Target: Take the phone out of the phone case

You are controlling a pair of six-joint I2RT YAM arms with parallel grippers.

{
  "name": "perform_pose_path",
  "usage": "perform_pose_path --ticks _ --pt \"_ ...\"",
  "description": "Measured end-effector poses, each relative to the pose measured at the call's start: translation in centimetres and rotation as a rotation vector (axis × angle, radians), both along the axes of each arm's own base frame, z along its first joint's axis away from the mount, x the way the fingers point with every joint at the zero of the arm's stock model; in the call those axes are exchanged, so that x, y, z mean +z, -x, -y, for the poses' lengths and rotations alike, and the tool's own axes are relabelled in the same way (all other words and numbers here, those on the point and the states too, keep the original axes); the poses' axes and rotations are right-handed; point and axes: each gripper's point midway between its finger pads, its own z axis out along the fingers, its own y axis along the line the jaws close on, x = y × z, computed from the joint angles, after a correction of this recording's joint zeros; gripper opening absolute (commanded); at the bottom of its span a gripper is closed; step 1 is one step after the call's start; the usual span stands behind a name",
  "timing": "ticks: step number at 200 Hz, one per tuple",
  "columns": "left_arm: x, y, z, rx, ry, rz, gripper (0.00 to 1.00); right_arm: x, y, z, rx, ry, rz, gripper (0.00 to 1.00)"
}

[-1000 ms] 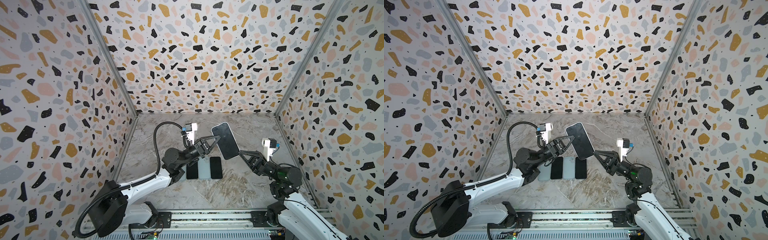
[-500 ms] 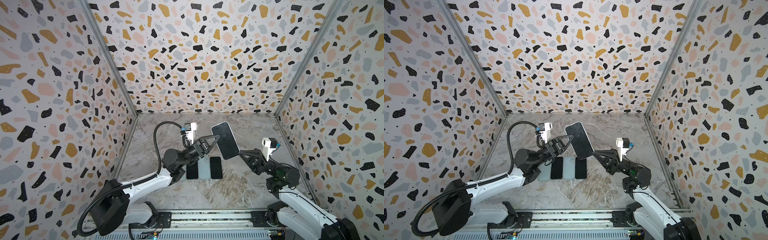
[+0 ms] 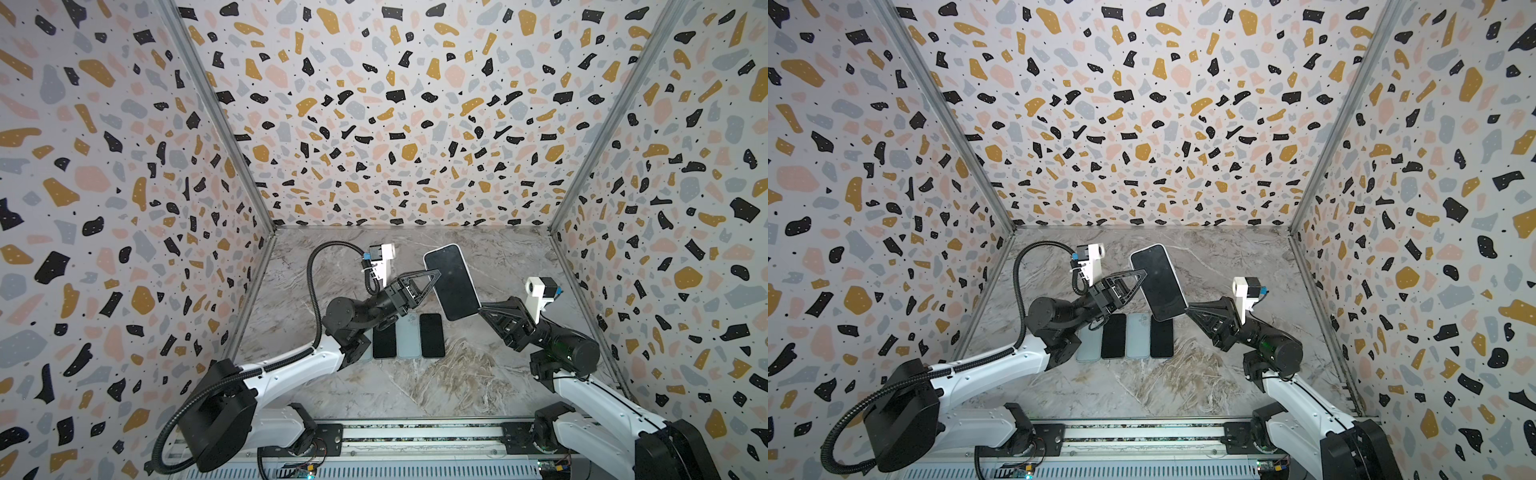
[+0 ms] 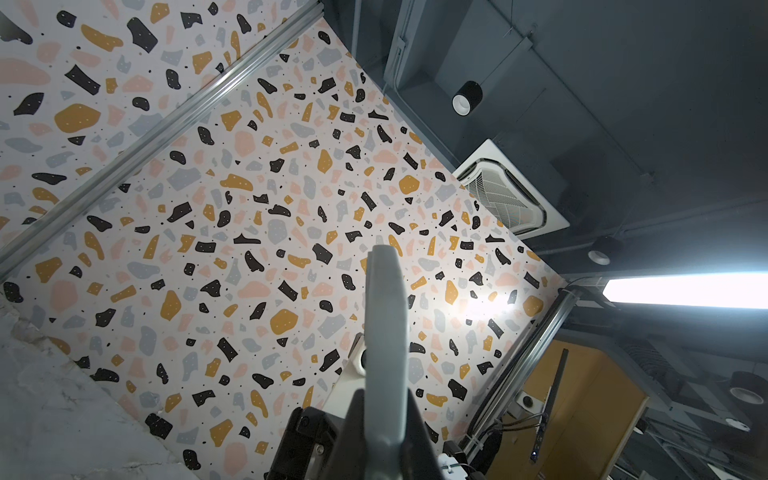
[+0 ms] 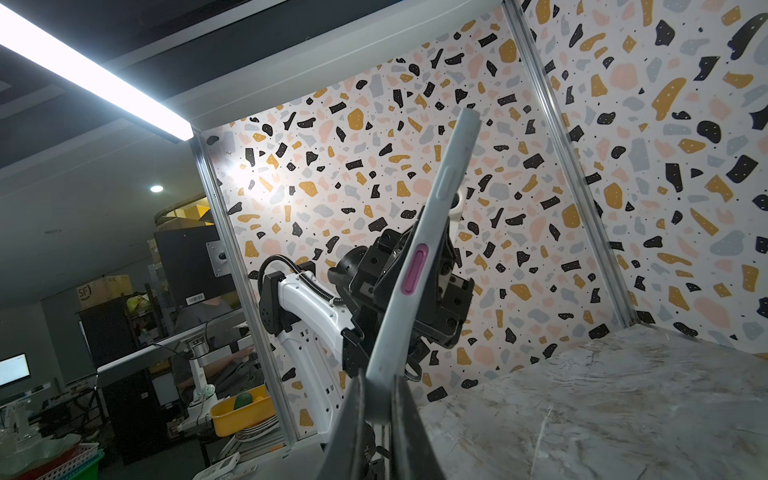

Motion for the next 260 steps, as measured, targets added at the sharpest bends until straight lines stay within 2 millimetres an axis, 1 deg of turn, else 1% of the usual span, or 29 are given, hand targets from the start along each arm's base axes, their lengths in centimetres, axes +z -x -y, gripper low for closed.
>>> perform_pose_path --ticks 73,212,260 --pt "0.57 -0.42 0.02 -0.003 0.024 -0.011 0.00 0.04 -0.70 -0.39 0.022 0.005 -0.019 0.12" --pt "0.43 -0.54 0.15 -0.017 0.030 -0.032 0.00 0.09 -0.48 -0.17 0.008 0.016 0.024 0.14" --pt "0.87 -0.34 0.25 -0.030 0.031 -0.023 0.00 0.15 -0.22 -0.06 -0.001 0.016 0.048 0.15"
